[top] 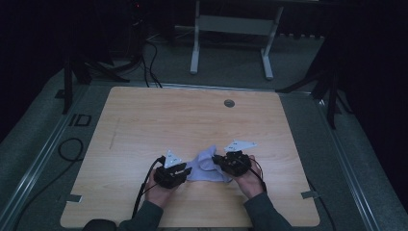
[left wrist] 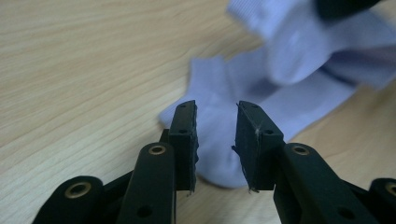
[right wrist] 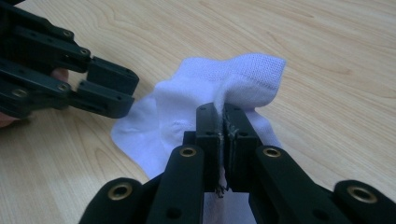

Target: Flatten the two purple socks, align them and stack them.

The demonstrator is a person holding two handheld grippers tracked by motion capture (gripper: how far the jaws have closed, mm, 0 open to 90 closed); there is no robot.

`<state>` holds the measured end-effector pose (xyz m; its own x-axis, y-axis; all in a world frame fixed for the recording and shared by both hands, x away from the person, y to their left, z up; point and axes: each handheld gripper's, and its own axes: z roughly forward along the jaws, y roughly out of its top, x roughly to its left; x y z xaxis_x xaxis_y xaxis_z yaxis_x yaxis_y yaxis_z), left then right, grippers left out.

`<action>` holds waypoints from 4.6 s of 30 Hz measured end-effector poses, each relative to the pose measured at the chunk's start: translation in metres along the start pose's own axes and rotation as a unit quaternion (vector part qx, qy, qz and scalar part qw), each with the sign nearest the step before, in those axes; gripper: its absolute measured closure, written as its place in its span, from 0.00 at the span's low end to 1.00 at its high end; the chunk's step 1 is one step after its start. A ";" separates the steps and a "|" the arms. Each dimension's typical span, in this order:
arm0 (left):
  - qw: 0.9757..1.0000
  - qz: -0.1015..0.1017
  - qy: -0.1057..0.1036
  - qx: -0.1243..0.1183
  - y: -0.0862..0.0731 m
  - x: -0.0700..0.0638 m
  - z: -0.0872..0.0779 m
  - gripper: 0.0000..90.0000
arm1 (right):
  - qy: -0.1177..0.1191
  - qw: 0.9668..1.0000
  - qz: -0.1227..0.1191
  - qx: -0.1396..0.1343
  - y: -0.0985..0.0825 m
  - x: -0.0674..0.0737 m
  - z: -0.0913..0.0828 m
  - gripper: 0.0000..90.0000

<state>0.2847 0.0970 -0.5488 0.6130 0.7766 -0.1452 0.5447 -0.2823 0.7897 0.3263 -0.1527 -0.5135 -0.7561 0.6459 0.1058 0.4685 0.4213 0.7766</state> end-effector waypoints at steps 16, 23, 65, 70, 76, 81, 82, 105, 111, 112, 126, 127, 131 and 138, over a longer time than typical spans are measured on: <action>0.998 -0.017 -0.057 -0.012 0.013 -0.006 0.016 0.80 | 0.013 1.000 -0.012 -0.002 -0.003 0.008 0.005 0.95; 0.999 -0.010 -0.049 -0.006 0.013 -0.008 0.020 0.98 | 0.021 1.000 -0.020 0.006 -0.004 0.010 0.007 0.90; 0.998 -0.041 -0.046 0.025 0.006 0.005 0.009 0.98 | -0.071 0.992 0.055 0.090 -0.046 -0.032 -0.002 0.90; 0.997 -0.050 -0.057 0.028 0.005 0.007 0.005 0.98 | -0.070 0.992 0.056 0.088 -0.046 -0.032 -0.002 0.90; 0.996 -0.057 -0.059 0.043 0.003 0.009 0.001 0.98 | -0.070 0.992 0.060 0.083 -0.048 -0.032 -0.002 0.90; 0.995 -0.061 -0.058 0.059 0.002 0.010 0.000 0.98 | -0.071 0.992 0.059 0.082 -0.048 -0.031 -0.002 0.90; 0.994 -0.062 -0.057 0.066 0.002 0.011 0.001 0.98 | -0.071 0.992 0.059 0.082 -0.048 -0.031 -0.002 0.90; 0.996 0.008 0.038 0.077 0.004 -0.002 0.007 0.68 | -0.084 0.992 0.045 0.081 -0.048 -0.027 -0.002 0.90; 0.999 0.014 0.034 0.038 0.006 -0.005 0.002 0.73 | -0.085 0.992 0.044 0.080 -0.049 -0.027 -0.002 0.90; 0.999 0.021 0.028 0.033 0.007 -0.007 0.003 0.76 | -0.085 0.992 0.044 0.080 -0.049 -0.027 -0.002 0.90; 0.995 0.074 0.031 0.067 0.002 -0.018 0.021 0.89 | -0.091 0.992 0.043 0.075 -0.049 -0.025 -0.001 0.94; 0.995 0.074 0.031 0.067 0.002 -0.018 0.021 0.89 | -0.091 0.992 0.043 0.075 -0.049 -0.025 -0.001 0.94; 0.995 0.067 0.028 0.066 0.001 -0.017 0.021 0.89 | -0.098 0.992 0.041 0.073 -0.048 -0.025 -0.002 0.97; 0.995 0.063 0.029 0.065 0.001 -0.017 0.021 0.89 | -0.118 0.991 0.040 0.057 -0.046 -0.030 -0.012 0.97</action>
<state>0.2870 0.0717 -0.5580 0.6491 0.7606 -0.0114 0.5374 -0.4479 0.7146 0.3220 -0.1996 -0.5449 -0.5936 0.8048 0.0056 0.5810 0.4237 0.6949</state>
